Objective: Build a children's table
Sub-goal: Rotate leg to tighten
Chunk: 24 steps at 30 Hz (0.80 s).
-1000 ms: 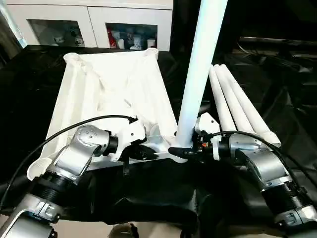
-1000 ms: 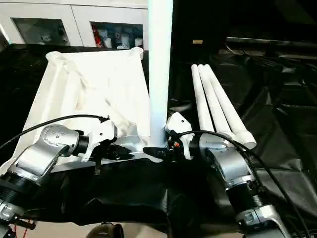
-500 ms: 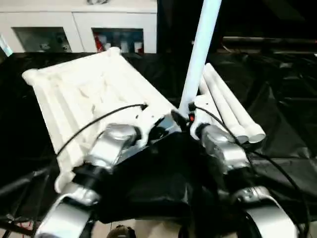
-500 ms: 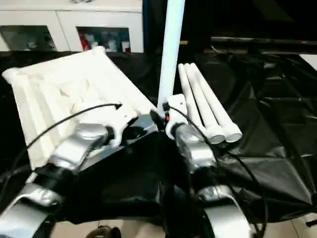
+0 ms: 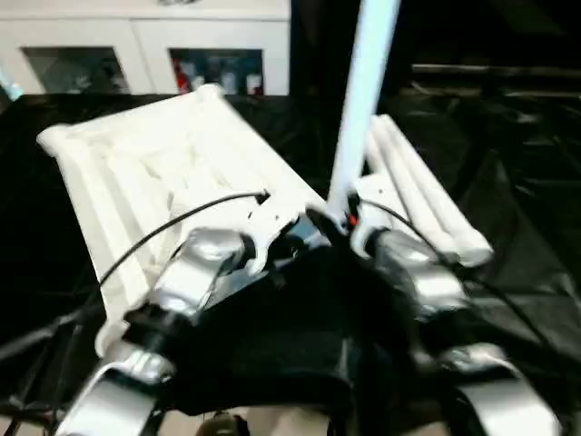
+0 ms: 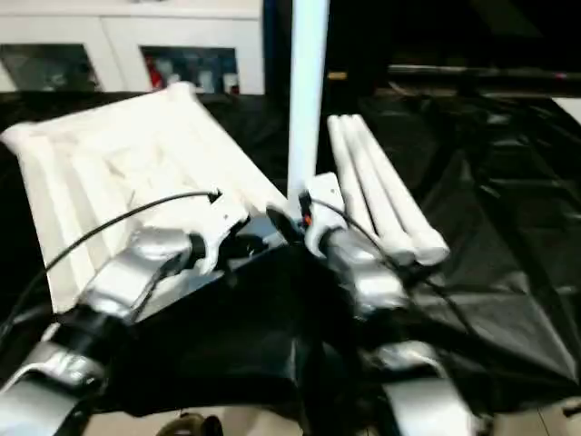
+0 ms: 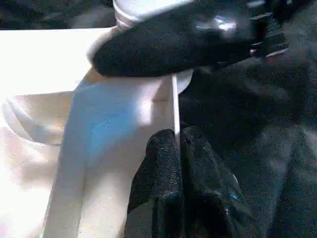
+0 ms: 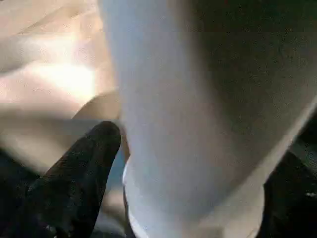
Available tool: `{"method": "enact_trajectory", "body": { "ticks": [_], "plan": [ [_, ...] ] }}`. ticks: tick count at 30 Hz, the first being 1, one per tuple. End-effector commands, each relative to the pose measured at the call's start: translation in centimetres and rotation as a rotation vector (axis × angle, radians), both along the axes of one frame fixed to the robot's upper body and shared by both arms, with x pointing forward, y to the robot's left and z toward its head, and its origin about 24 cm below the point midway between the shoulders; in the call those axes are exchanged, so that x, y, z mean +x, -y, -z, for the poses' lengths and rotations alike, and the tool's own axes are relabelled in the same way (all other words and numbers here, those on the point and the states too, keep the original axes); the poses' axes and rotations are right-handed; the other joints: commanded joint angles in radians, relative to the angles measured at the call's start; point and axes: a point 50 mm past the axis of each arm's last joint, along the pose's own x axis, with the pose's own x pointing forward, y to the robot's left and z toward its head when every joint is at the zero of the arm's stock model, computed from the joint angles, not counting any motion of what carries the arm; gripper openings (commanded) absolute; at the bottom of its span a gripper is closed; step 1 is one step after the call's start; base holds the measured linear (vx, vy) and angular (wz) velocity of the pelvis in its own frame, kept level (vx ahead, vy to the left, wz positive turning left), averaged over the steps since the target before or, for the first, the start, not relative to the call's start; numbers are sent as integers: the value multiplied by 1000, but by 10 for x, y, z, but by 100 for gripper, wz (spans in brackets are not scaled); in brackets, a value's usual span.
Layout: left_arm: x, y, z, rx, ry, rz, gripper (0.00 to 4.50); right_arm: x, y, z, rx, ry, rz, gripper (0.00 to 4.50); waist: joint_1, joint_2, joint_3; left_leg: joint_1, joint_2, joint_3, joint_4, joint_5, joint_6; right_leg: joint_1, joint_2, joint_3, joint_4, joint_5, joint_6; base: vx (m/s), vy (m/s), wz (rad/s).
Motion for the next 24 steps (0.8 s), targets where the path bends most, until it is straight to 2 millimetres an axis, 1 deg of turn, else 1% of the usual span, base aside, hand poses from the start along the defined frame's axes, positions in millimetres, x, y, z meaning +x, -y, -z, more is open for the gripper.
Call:
{"method": "enact_trajectory", "body": {
  "ticks": [1, 2, 3, 4, 5, 6, 7, 8, 9, 11, 12, 13, 14, 15, 16, 17, 19, 20, 21, 23, 24],
  "plan": [
    [-6, 8, -10, -45, 31, 118, 0, -11, -8, -5, -28, 14, -188, 385, 6, 2, -91, 21, 56, -27, -68, -219, 56, 50, -73, 49, -62, -209, -235, 0, 0, 0],
    [-7, 5, -10, -41, 35, 141, 0, -14, -3, -6, -37, 9, -228, 385, 9, 0, -90, 22, 56, -28, -69, -217, 59, 52, -70, 48, -63, -206, -233, 0, 0, 0],
    [-9, 3, -10, -36, 29, 156, 0, -16, 0, -7, -46, 8, -254, 385, 9, 1, -91, 22, 56, -26, -67, -209, 67, 50, -71, 50, -59, -190, -242, 0, 0, 0],
    [-11, -1, -10, -30, 28, 180, 0, -19, 6, -9, -65, 5, -300, 385, 13, 0, -90, 22, 57, -26, -67, -208, 69, 51, -72, 49, -61, -195, -244, 0, 0, 0],
    [-11, -1, -10, -30, 28, 180, 0, -19, 6, -9, -65, 5, -300, 385, 14, 0, -90, 22, 58, -26, -67, -211, 69, 51, -72, 49, -60, -200, -246, 0, 0, 0],
    [-14, -8, -10, -21, 16, 211, 0, -25, 15, -11, -102, -5, -363, 385, 16, 1, -87, 23, 58, -27, -70, -230, 64, 49, -71, 48, -64, -233, -242, 0, 0, 0],
    [-15, -10, -10, -18, 10, 221, 0, -27, 18, -12, -117, -11, -384, 385, 17, -1, -85, 24, 60, -27, -71, -247, 58, 49, -72, 49, -66, -263, -236, 0, 0, 0],
    [-17, -13, -10, -16, 0, 236, 0, -29, 21, -14, -119, -19, -406, 385, 17, -3, -89, 26, 60, -26, -69, -252, 53, 50, -73, 50, -67, -277, -232, 0, 0, 0],
    [-18, -15, -10, -14, -6, 250, 0, -31, 24, -16, -114, -25, -425, 385, 21, -1, -88, 28, 60, -26, -70, -261, 47, 48, -74, 50, -69, -303, -225, 0, 0, 0],
    [-19, -17, -11, -11, -3, 276, 0, -32, 25, -18, -107, -30, -438, 385, 23, -1, -86, 26, 60, -27, -71, -265, 43, 46, -74, 51, -71, -319, -221, 0, 0, 0],
    [-21, -18, -11, -14, -11, 288, 0, -33, 26, -18, -105, -33, -449, 385, 24, -2, -87, 28, 60, -27, -71, -268, 39, 44, -74, 51, -71, -327, -216, 0, 0, 0],
    [-22, -20, -11, -15, -14, 307, 0, -34, 27, -19, -102, -36, -456, 370, 25, -2, -87, 28, 60, -27, -71, -270, 36, 44, -75, 51, -72, -332, -214, 0, 0, 0],
    [-23, -20, -12, -16, -13, 317, 0, -34, 27, -19, -99, -39, -456, 370, 27, -3, -89, 28, 60, -28, -71, -268, 33, 46, -77, 51, -72, -341, -213, 0, 0, 0],
    [-23, -21, -11, -14, -19, 317, 0, -34, 27, -18, -96, -41, -460, 370, 29, -2, -88, 29, 61, -28, -71, -268, 29, 43, -77, 51, -74, -351, -211, 0, 0, 0],
    [-23, -21, -11, -10, -20, 318, 0, -35, 26, -18, -92, -45, -462, 360, 32, 0, -89, 33, 61, -27, -70, -276, 24, 39, -75, 51, -75, -358, -210, 0, 0, 0],
    [-23, -21, -11, -8, -20, 318, 0, -35, 26, -18, -90, -47, -462, 360, 32, -1, -88, 34, 61, -27, -70, -278, 22, 39, -75, 51, -75, -356, -210, 0, 0, 0],
    [-23, -22, -10, -4, -21, 318, 0, -37, 25, -17, -87, -53, -472, 333, 33, -2, -88, 33, 61, -28, -72, -285, 18, 40, -75, 50, -75, -363, -207, 0, 0, 0],
    [-23, -22, -10, -4, -22, 319, 0, -37, 23, -16, -84, -58, -474, 328, 32, -4, -90, 30, 61, -29, -72, -281, 16, 43, -76, 50, -73, -360, -205, 0, 0, 0],
    [-23, -22, -10, -3, -22, 319, 0, -38, 22, -15, -87, -62, -480, 328, 32, -4, -91, 28, 60, -30, -72, -270, 17, 44, -76, 50, -72, -352, -203, 0, 0, 0],
    [-23, -22, -10, -2, -22, 319, 0, -39, 20, -14, -89, -64, -483, 303, 32, -4, -92, 29, 60, -28, -70, -264, 19, 43, -76, 51, -71, -342, -205, 0, 0, 0],
    [-23, -21, -10, -1, -23, 319, 0, -40, 19, -13, -89, -68, -487, 293, 33, -4, -92, 27, 59, -28, -70, -254, 22, 45, -76, 51, -69, -331, -208, 0, 0, 0]
  ]
}}
